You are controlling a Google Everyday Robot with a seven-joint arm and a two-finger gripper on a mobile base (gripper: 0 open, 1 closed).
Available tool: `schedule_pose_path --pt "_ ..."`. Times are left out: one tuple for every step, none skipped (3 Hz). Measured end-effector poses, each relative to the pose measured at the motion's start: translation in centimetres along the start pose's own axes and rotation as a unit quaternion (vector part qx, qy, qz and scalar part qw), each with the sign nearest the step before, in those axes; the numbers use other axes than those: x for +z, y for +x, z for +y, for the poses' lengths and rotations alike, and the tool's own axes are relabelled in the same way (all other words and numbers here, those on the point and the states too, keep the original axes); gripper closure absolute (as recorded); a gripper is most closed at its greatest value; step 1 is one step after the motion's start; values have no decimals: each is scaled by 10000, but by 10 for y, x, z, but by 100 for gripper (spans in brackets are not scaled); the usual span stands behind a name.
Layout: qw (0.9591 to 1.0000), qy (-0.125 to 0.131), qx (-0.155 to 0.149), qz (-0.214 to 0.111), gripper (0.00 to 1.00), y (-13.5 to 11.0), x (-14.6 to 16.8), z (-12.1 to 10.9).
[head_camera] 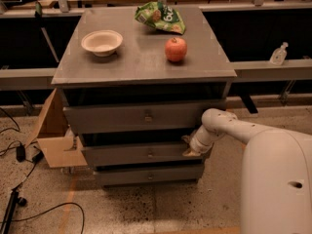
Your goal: Open middle drawer
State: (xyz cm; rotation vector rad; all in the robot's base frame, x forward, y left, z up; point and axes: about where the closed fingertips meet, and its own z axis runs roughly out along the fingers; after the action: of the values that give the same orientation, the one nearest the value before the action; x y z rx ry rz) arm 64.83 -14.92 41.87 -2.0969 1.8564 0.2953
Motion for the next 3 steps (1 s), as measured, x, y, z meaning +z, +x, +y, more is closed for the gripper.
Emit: schedule_pose_path --pt "10000 0 0 0 100 0 0 0" --pt "10000 0 0 0 100 0 0 0" --pt "10000 0 0 0 82 -1 -2 0"
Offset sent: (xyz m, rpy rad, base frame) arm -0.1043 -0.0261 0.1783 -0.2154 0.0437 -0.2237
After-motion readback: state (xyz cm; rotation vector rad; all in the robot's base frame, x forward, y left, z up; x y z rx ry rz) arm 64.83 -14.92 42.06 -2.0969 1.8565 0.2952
